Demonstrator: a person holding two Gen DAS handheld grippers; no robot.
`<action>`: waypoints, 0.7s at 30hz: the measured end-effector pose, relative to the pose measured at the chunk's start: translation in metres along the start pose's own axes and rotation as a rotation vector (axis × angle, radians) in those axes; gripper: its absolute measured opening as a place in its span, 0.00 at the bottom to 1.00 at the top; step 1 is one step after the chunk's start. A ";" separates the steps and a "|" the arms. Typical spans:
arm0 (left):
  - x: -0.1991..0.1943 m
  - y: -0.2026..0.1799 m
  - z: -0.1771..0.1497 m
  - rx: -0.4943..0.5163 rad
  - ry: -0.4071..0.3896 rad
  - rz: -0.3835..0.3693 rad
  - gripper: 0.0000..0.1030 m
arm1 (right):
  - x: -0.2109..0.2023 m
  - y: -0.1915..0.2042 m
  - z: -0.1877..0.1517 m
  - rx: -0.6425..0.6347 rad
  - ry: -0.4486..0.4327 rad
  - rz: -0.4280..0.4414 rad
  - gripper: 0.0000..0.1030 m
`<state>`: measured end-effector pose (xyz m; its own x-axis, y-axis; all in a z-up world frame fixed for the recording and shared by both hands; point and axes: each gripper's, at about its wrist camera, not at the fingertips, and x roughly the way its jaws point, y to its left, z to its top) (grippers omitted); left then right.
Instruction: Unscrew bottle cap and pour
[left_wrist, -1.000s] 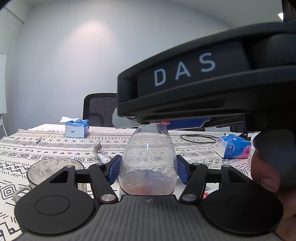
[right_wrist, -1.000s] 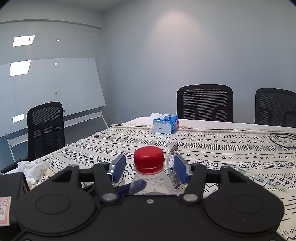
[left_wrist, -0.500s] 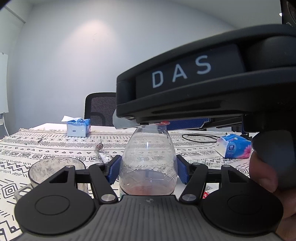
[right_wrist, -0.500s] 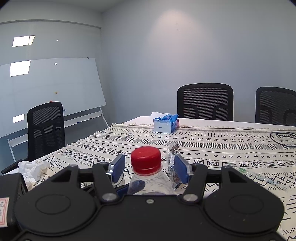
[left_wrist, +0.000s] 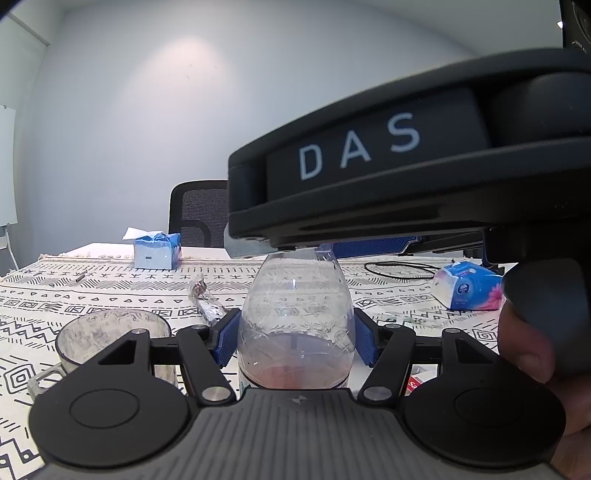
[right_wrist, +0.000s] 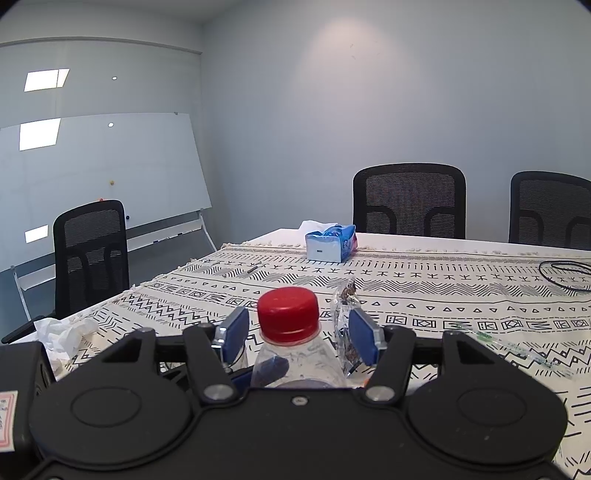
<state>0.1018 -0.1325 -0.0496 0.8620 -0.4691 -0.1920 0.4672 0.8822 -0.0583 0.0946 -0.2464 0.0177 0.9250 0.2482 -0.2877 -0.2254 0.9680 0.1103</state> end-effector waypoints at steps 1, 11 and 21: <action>0.000 0.000 0.000 0.000 0.000 0.000 0.58 | 0.000 0.000 0.000 -0.001 0.000 0.000 0.61; -0.003 0.006 0.004 -0.001 0.003 -0.006 0.58 | -0.001 0.000 0.000 -0.005 -0.003 -0.001 0.61; -0.003 0.007 0.003 0.003 0.004 -0.006 0.58 | -0.001 0.001 -0.001 -0.011 -0.005 -0.001 0.61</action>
<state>0.1035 -0.1248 -0.0464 0.8582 -0.4744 -0.1960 0.4731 0.8792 -0.0564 0.0930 -0.2456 0.0169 0.9268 0.2466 -0.2833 -0.2274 0.9687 0.0993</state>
